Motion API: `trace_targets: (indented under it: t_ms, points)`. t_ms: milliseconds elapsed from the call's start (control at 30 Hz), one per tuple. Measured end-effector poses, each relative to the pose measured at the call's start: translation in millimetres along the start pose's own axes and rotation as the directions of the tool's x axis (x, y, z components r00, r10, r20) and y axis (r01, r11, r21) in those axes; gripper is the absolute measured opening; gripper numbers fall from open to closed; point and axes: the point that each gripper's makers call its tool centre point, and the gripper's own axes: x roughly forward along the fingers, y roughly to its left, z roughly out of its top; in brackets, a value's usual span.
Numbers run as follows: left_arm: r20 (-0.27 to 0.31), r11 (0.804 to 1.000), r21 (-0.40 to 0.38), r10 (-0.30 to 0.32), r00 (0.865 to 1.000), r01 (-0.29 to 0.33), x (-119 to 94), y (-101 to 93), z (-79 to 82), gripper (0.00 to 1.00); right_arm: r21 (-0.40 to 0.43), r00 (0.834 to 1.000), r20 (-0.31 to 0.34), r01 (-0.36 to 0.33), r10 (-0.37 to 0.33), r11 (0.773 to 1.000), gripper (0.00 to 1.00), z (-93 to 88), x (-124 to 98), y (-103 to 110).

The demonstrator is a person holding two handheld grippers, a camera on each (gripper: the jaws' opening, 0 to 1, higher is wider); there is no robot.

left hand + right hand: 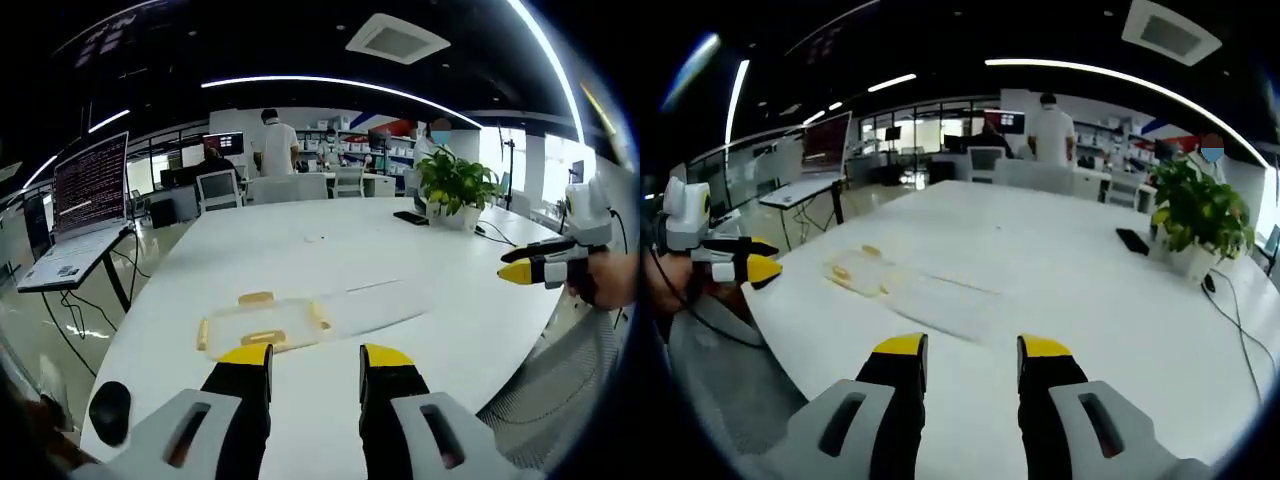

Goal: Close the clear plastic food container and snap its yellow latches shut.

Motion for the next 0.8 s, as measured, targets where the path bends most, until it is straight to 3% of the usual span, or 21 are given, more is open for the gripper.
trace_targets:
  t_ms: [800]
  points:
    - [-0.004, 1.0, 0.007, 0.001, 1.0, -0.001, 0.3, -0.4, -0.4, 0.28, -0.02, 1.0, -0.001, 0.003, -0.003, 1.0, 0.33, 0.5, -0.3, 0.7]
